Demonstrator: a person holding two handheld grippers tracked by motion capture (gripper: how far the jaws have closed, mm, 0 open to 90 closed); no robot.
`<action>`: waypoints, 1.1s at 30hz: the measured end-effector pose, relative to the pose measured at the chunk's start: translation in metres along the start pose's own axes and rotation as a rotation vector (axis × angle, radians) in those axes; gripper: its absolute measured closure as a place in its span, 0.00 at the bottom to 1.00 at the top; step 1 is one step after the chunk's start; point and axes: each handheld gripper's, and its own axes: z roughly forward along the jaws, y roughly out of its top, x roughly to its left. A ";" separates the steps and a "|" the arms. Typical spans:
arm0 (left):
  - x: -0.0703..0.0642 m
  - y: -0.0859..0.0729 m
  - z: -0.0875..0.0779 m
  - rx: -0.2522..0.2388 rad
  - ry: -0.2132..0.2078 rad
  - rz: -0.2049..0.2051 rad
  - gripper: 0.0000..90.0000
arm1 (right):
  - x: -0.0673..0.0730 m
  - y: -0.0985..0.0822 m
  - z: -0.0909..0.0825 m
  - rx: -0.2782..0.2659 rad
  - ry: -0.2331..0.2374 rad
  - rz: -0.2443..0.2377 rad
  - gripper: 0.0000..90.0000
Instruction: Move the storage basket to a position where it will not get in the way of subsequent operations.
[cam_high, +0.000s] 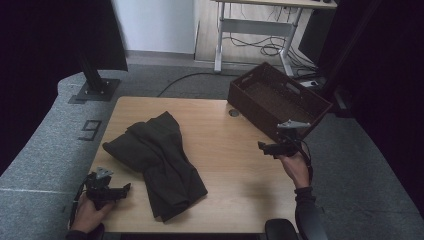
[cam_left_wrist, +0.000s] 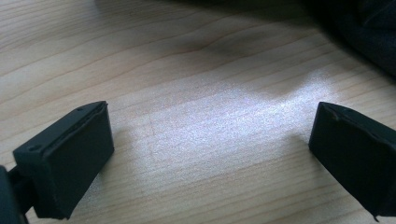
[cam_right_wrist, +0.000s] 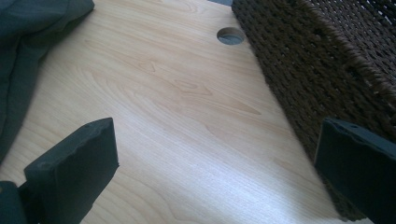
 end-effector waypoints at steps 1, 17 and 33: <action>0.000 0.000 0.000 0.000 0.000 0.000 0.00 | 0.001 -0.001 0.000 -0.003 0.001 -0.003 0.00; 0.000 0.000 0.000 0.000 0.000 0.000 0.00 | 0.026 -0.017 -0.001 -0.028 0.016 -0.042 0.00; 0.000 0.000 0.000 0.001 0.000 0.000 0.00 | 0.047 -0.037 0.004 -0.021 0.042 -0.069 0.00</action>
